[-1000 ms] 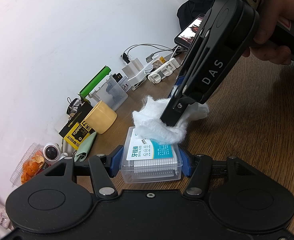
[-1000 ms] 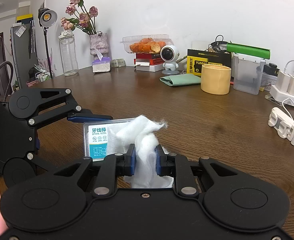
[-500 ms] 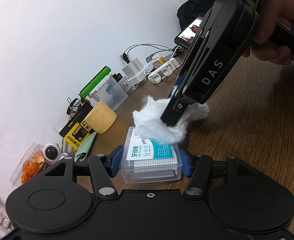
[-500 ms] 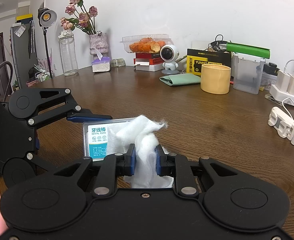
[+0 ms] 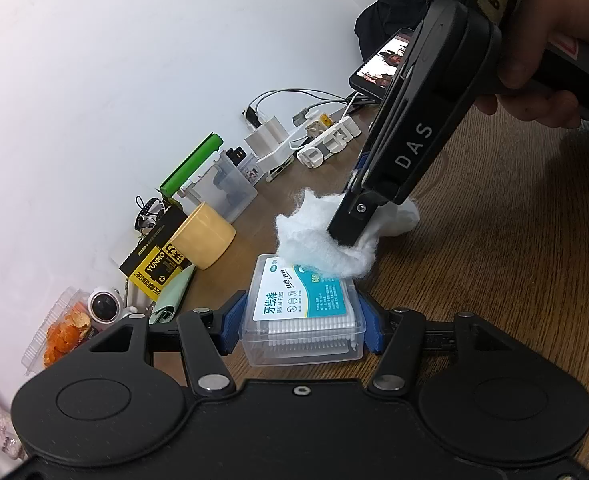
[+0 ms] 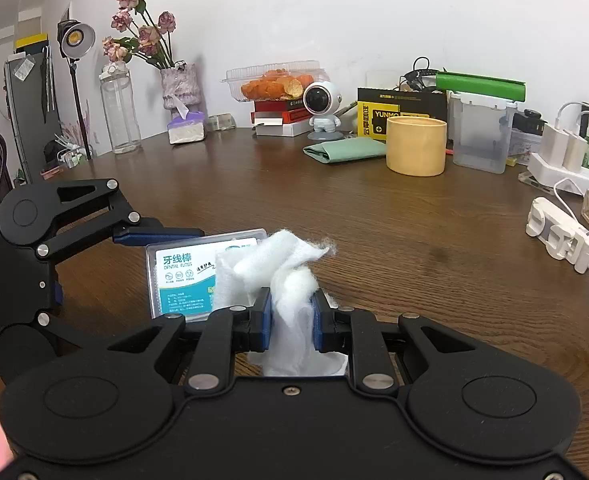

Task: Clean container
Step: 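Sweep the cotton wipe over the box lid with the right gripper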

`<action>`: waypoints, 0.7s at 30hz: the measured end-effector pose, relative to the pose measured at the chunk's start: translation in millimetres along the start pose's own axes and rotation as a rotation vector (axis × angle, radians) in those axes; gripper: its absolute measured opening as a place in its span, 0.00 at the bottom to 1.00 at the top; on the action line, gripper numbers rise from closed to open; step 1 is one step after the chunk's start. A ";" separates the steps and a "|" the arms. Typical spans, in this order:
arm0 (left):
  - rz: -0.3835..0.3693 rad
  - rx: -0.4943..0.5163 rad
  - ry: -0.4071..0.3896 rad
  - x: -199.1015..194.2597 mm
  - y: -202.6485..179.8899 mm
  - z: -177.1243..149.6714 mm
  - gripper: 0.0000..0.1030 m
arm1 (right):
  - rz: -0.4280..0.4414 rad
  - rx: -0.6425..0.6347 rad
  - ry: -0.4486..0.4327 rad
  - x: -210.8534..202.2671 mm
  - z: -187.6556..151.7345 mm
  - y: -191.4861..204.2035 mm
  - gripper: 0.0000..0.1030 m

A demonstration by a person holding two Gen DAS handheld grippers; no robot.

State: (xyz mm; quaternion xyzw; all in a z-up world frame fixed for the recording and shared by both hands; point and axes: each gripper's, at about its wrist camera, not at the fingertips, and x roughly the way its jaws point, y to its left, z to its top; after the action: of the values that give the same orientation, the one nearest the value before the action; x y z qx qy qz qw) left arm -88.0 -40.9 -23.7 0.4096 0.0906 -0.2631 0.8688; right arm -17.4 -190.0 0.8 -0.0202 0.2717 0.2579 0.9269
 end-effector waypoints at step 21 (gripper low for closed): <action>-0.006 0.002 -0.005 -0.5 1.4 -0.2 0.55 | -0.034 -0.030 -0.023 17.9 19.0 5.0 0.19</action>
State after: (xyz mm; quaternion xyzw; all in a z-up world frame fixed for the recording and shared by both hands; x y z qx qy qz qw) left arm -87.7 -39.8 -22.8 0.4094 0.0896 -0.2669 0.8678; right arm 2.4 -173.9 8.3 -0.0358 0.2568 0.2465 0.9338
